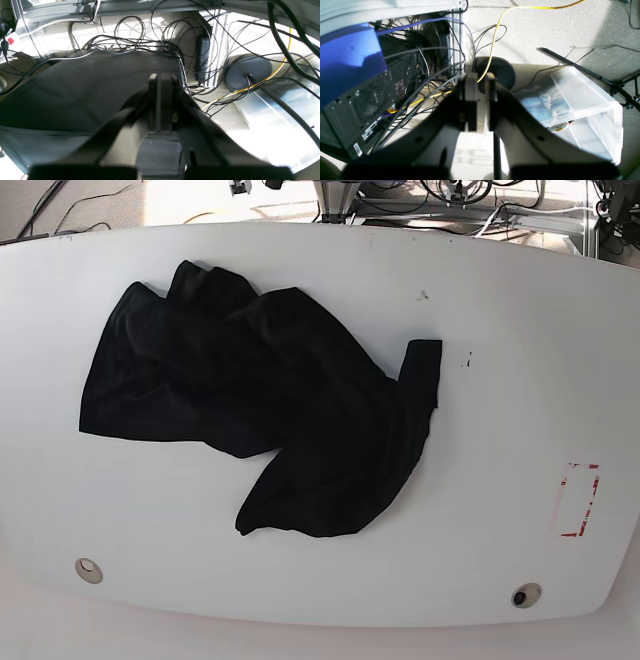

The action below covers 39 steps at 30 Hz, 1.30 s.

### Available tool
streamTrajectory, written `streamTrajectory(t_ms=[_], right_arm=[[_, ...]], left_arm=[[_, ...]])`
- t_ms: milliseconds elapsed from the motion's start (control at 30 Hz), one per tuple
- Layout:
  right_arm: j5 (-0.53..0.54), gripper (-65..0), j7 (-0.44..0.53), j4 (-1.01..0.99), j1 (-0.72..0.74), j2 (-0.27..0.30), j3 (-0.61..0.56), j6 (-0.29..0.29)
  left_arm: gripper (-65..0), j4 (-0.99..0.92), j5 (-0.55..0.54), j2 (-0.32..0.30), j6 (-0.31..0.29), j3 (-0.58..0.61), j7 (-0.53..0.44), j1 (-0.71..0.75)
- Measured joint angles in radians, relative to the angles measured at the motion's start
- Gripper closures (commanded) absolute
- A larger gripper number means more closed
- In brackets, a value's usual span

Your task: Layout the t-shirt on the table in an organized manner, then fold the t-shirt properly

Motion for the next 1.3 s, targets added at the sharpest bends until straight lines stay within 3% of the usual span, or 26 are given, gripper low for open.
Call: streamTrajectory(t_ms=[100, 400, 567, 900, 1300], right_arm=[[0.000, -5.7, 0.002, 0.047, -0.024, 0.000, 0.000, 0.000], [0.000, -5.7, 0.001, 0.175, -0.096, 0.005, 0.002, 0.000], [0.000, -5.7, 0.001, 0.251, -0.146, 0.023, 0.005, -0.001], [-0.003, -5.7, 0.000, 0.394, -0.243, 0.031, 0.095, 0.003], [0.000, -5.7, -0.010, 0.607, -0.380, 0.055, 0.093, 0.007]], left_arm=[[-0.6, 0.001, 0.000, 0.000, 0.000, 0.000, -0.066, 0.021], [-0.6, 0.001, 0.000, -0.003, 0.000, 0.000, -0.100, 0.068], [-0.6, 0.001, 0.000, -0.006, 0.000, -0.001, -0.185, 0.093], [-0.6, 0.011, -0.001, -0.056, 0.004, -0.014, -0.289, 0.158], [-0.6, 0.297, 0.003, -0.050, 0.000, -0.084, -0.342, 0.316]])
